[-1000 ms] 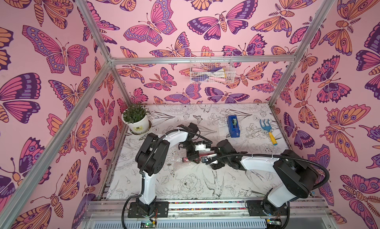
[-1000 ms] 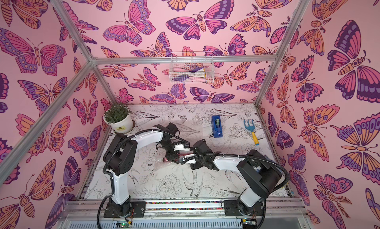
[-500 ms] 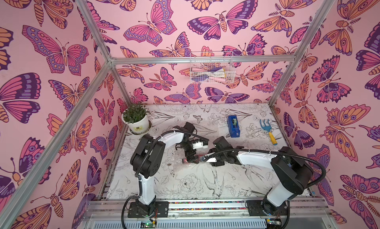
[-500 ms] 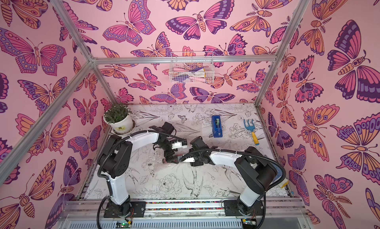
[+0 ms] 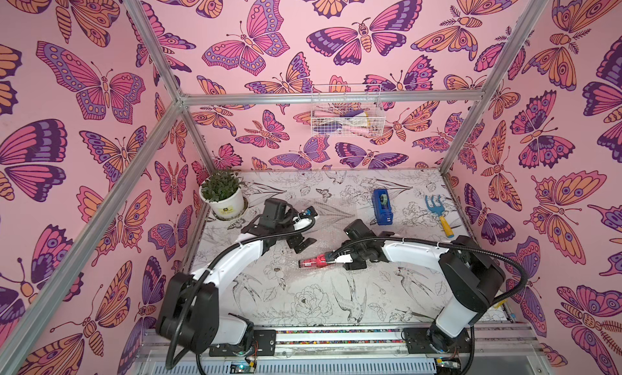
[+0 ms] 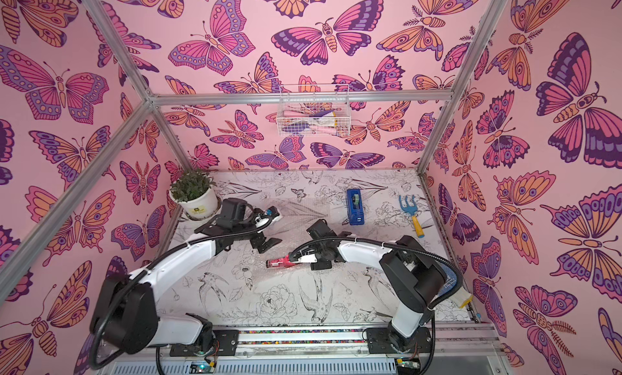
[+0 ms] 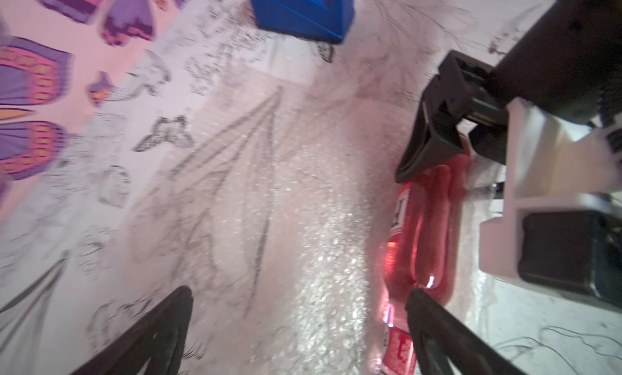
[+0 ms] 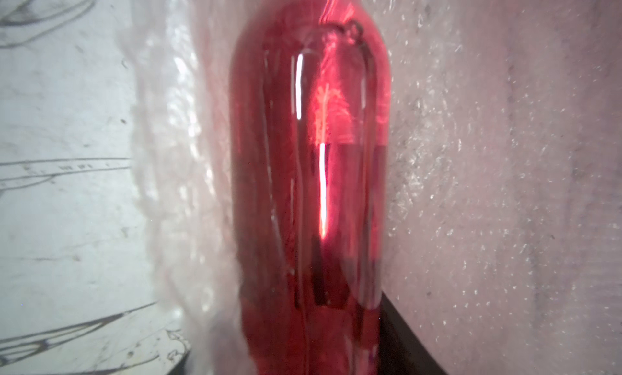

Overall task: Wrap wine bottles in bubble wrap
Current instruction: Wrap the wine bottle in bubble wrap.

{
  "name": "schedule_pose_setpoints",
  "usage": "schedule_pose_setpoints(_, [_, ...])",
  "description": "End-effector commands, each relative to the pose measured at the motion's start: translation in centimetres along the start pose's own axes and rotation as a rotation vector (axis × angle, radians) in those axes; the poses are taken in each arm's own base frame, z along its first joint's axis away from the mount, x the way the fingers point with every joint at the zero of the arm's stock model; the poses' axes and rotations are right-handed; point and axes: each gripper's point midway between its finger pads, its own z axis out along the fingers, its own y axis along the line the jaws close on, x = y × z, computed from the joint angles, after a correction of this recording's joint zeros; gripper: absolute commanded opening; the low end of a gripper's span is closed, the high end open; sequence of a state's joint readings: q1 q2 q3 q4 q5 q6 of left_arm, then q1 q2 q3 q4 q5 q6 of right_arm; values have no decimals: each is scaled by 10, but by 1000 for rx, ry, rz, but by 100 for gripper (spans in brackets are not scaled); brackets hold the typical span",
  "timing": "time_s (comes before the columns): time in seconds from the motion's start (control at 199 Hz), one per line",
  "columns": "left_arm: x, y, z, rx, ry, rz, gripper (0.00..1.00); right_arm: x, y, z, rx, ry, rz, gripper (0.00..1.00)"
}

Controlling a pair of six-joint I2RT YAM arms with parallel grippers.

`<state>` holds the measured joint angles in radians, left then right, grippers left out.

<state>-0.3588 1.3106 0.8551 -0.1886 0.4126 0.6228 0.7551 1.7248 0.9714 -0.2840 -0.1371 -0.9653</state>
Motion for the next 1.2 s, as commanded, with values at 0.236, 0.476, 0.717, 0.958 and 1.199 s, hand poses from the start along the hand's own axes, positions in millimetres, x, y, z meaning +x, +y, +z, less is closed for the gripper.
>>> schedule_pose_setpoints(0.236, [26,-19,-44,-211,3,186,100,8,44,-12,-416,98,283,13])
schedule_pose_setpoints(0.476, [37,-71,-32,-140,46,439,100,5,37,-17,-535,84,432,13])
schedule_pose_setpoints(0.717, [42,-111,2,-60,31,638,100,5,31,-19,-589,72,505,13])
schedule_pose_setpoints(0.958, [27,-119,42,-35,-21,706,99,5,25,-18,-600,68,552,14])
schedule_pose_setpoints(1.199, [24,-125,87,-5,-15,722,93,6,23,-18,-609,67,569,15])
